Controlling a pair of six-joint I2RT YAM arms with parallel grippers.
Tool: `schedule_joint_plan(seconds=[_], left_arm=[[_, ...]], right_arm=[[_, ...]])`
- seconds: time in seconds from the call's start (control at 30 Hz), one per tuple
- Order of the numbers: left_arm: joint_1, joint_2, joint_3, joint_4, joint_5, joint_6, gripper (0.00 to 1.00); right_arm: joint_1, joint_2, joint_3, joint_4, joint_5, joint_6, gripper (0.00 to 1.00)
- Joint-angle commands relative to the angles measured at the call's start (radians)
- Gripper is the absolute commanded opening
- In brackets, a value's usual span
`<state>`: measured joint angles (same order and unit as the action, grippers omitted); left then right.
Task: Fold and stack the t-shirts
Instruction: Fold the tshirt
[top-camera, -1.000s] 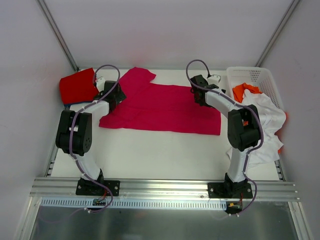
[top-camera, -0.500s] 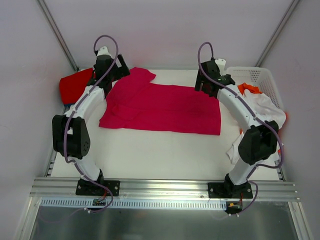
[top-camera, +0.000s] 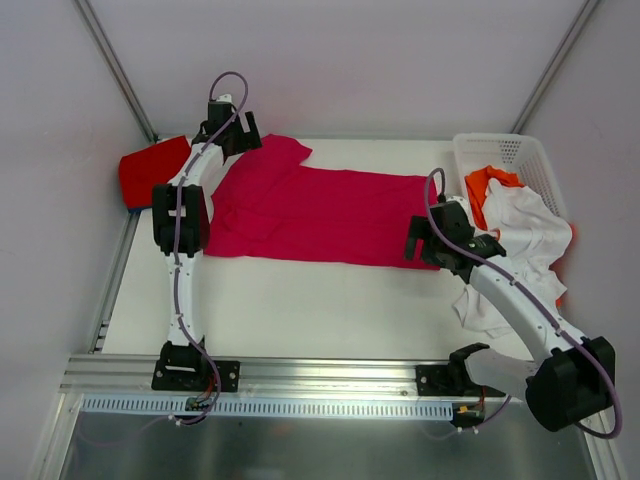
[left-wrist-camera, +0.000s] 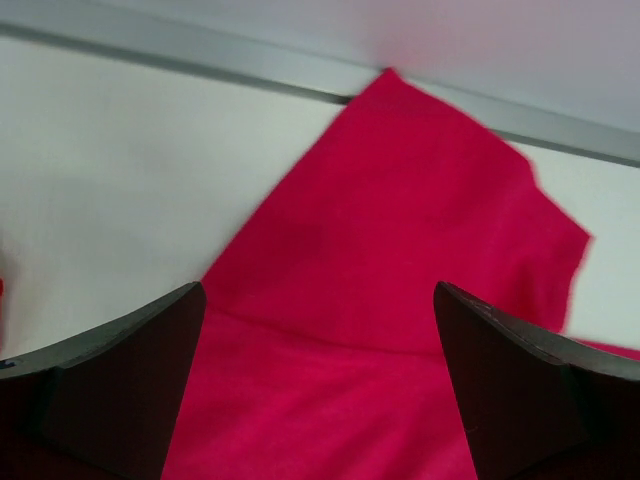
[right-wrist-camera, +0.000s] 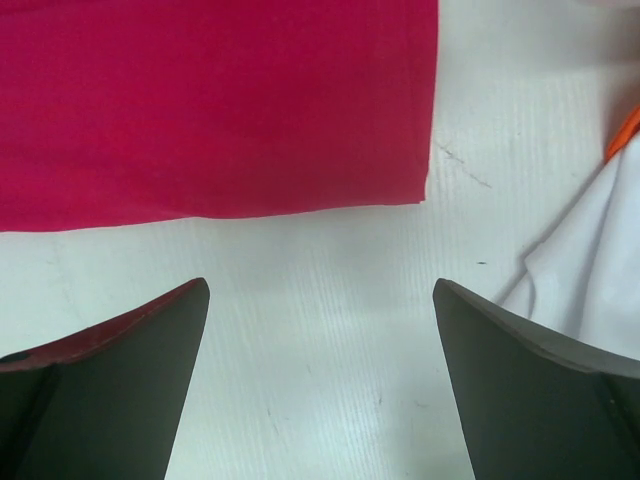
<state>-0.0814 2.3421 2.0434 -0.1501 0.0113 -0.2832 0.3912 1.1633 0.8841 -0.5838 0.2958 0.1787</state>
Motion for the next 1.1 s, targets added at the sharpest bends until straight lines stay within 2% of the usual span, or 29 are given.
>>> schedule_joint_plan(seconds=[0.0,0.47,0.63,0.9,1.07], left_arm=[[0.026,0.057,0.144,-0.058,0.064,0.016,0.99],[0.075,0.259,0.363,-0.057,0.107,-0.016,0.99],[0.097,0.283,0.362,-0.057,0.128,-0.086,0.99],[0.115,0.318,0.33,-0.063,0.283,-0.264,0.99],[0.112,0.39,0.377,-0.063,0.403,-0.358,0.91]], right_arm=[[0.001,-0.073,-0.019,0.107,-0.082,0.021,1.0],[0.046,-0.128,-0.034,0.11,-0.113,0.028,1.0],[0.046,-0.165,-0.031,0.096,-0.103,0.028,0.99],[0.046,-0.226,-0.011,0.064,-0.11,0.028,1.0],[0.046,-0.26,-0.008,0.03,-0.101,0.027,0.99]])
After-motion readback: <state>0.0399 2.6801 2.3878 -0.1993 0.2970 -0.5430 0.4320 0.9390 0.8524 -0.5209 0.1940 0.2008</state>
